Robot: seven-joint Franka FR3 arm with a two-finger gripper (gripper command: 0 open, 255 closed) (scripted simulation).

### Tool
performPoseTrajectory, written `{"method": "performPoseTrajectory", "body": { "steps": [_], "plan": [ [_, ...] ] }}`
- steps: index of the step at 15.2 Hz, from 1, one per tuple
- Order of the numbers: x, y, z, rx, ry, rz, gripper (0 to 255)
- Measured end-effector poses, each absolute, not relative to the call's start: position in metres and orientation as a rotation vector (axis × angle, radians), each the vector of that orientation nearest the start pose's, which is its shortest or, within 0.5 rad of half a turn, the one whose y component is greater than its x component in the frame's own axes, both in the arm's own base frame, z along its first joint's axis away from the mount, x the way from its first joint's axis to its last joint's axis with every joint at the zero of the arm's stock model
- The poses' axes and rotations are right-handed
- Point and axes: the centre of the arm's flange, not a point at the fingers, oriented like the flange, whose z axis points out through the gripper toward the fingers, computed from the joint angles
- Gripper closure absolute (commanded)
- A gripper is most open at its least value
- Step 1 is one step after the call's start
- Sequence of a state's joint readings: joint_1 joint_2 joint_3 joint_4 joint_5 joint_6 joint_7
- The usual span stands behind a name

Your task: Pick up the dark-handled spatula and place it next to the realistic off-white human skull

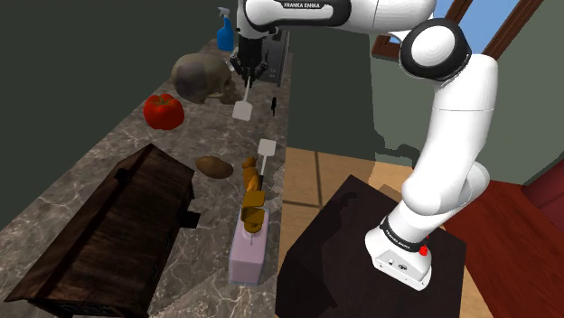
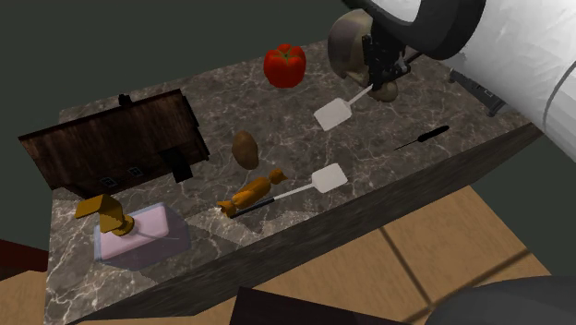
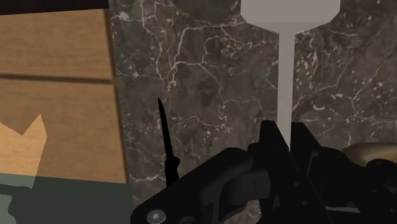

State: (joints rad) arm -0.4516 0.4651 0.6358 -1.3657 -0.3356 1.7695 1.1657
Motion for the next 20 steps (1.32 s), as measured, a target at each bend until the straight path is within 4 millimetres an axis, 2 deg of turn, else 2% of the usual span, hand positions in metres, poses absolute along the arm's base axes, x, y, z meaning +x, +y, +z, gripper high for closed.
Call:
{"method": "performPoseTrajectory", "body": {
  "steps": [20],
  "plan": [
    [0.681,0.015,0.388,-2.802,1.485,-0.093,255]
  ]
}}
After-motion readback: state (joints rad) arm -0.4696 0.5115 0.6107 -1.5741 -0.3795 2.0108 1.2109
